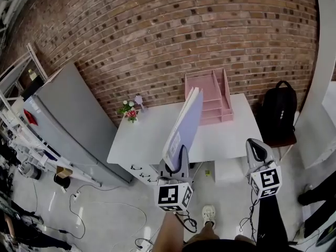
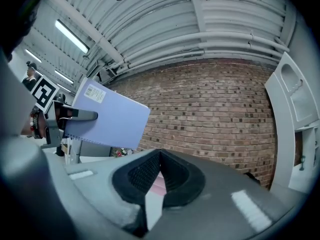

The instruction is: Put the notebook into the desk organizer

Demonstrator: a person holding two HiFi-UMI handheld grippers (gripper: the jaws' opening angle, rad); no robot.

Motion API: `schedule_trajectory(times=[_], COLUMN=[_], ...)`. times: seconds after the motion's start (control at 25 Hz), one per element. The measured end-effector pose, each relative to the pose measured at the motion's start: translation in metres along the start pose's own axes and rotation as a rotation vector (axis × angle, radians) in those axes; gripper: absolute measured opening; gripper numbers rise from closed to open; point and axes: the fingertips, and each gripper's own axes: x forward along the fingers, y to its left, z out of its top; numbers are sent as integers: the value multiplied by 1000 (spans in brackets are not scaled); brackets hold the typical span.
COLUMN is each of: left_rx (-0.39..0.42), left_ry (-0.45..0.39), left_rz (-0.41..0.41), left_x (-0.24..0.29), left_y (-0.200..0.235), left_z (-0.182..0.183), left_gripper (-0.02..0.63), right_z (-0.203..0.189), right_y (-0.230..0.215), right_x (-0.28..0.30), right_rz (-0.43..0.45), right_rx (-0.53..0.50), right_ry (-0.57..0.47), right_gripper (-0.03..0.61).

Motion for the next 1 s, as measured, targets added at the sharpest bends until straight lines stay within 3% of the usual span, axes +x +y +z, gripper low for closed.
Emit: schedule_trajectory(times=[0.56, 1.0], left_rx=[1, 23], left_ry=[2, 16], left_rz=[-85, -91], left_x=[182, 256], left_y=[76, 101], left_z=[-27, -42], left_gripper=[35, 35], right_z=[-13, -21], right_y=[-53, -77], right_x=[170, 236], right_rz=[-76, -90], right_rx=[0, 18], right_ry=[0, -9], right_gripper=[2, 2])
